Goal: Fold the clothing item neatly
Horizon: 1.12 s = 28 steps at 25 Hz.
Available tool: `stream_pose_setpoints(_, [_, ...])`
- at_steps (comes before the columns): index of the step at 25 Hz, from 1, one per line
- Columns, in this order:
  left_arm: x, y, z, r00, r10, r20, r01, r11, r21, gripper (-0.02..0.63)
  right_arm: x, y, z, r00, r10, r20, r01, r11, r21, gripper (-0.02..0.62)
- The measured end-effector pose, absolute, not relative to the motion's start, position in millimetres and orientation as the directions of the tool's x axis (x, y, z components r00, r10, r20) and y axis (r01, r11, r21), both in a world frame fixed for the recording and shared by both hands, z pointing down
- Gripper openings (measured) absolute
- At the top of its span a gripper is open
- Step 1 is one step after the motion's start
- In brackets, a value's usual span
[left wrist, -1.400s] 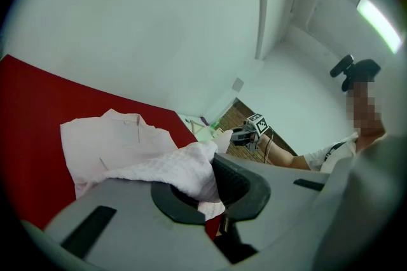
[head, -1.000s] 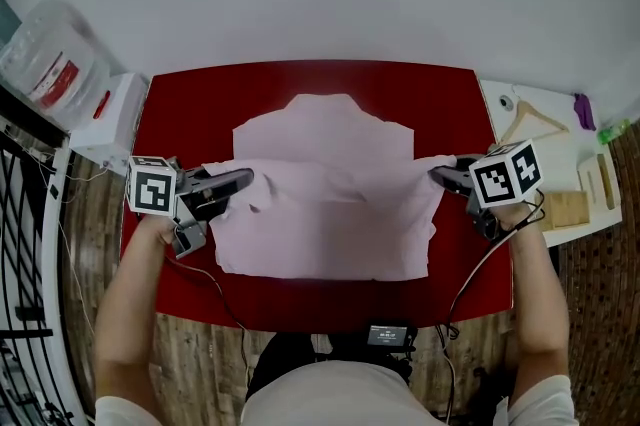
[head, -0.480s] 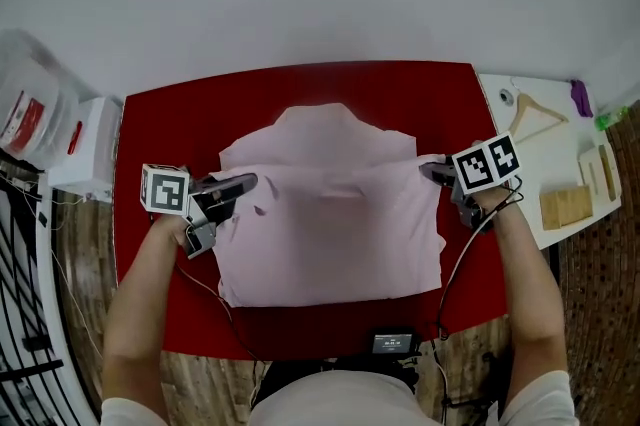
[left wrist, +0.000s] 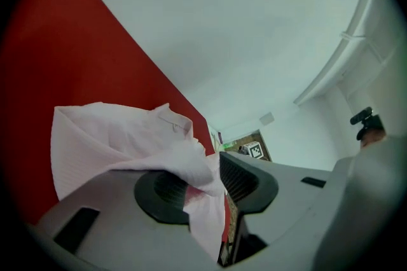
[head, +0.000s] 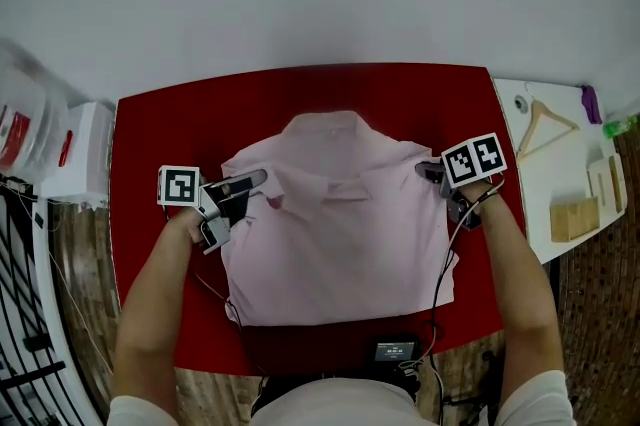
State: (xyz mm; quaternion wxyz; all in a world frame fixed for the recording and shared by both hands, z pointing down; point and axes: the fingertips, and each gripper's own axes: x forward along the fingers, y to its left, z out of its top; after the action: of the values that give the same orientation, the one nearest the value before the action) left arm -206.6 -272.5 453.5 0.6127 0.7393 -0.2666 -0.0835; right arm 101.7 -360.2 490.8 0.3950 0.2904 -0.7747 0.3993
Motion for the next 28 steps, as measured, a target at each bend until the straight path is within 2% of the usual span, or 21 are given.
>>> stream_pose_setpoints(3, [-218, -281, 469, 0.817, -0.522, 0.243, -0.324, -0.067, 0.944, 0.153, 105, -372, 512, -0.497, -0.166, 0.852, -0.8, 0.468, -0.375, 0.025])
stream_pose_setpoints(8, [-234, -288, 482, 0.788, -0.535, 0.305, -0.429, -0.121, 0.895, 0.156, 106, -382, 531, -0.46, -0.223, 0.859, -0.84, 0.423, -0.339, 0.031])
stream_pose_setpoints(11, [-235, -282, 481, 0.776, -0.528, 0.344, -0.497, -0.177, 0.85, 0.156, 108, -384, 536, -0.44, -0.251, 0.862, -0.85, 0.425, -0.31, 0.097])
stream_pose_setpoints(18, [-245, -264, 462, 0.713, -0.523, 0.466, -0.685, -0.378, 0.623, 0.187, 107, -381, 524, -0.447, -0.337, 0.829, -0.852, 0.444, -0.279, 0.224])
stream_pose_setpoints(21, [-248, -249, 459, 0.685, -0.507, 0.524, -0.729, -0.455, 0.512, 0.187, 109, -377, 514, -0.448, -0.358, 0.819, -0.849, 0.458, -0.264, 0.247])
stream_pose_setpoints(28, [-240, -215, 473, 0.612, -0.465, 0.64, -0.75, -0.598, 0.283, 0.187, 122, -352, 498, -0.406, -0.403, 0.82, -0.869, 0.449, -0.209, 0.252])
